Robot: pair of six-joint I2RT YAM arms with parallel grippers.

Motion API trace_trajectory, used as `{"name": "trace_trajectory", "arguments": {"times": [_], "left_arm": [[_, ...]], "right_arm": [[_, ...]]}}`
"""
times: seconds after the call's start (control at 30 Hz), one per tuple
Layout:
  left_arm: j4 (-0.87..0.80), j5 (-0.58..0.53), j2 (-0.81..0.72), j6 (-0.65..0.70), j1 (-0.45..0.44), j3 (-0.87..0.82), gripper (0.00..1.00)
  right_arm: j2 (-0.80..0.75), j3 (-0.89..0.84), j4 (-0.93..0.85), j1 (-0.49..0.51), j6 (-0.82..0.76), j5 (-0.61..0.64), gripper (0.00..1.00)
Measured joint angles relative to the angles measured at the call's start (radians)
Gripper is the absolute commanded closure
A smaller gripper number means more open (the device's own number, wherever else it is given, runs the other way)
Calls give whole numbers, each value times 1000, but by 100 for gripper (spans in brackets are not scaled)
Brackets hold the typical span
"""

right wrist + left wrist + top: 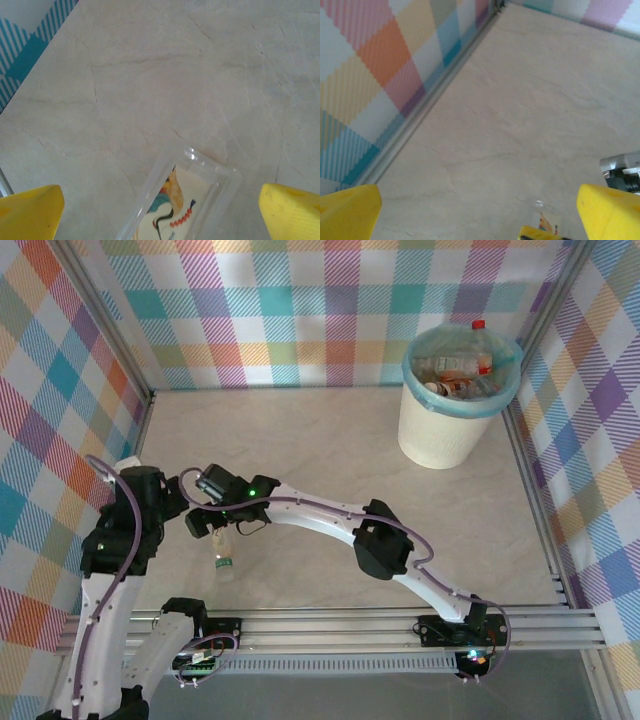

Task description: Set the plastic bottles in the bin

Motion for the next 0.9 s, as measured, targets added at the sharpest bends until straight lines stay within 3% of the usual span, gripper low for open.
{"name": "trace_trajectory", "arguments": {"times": [0.23,0.53,0.67,0.9], "left_arm": [[15,-78,-57,12,0,-3,0],[21,-57,-76,13,0,-24,0],[19,-44,-87,10,-2,-34,0],[19,-32,-89,7,-2,-36,0]], "right_arm": [[54,33,-31,-6,19,0,0],[183,163,-82,3,30,-41,1],[210,199,-119,5,31,-45,9],[210,199,-151,2,11,-53,33]]}}
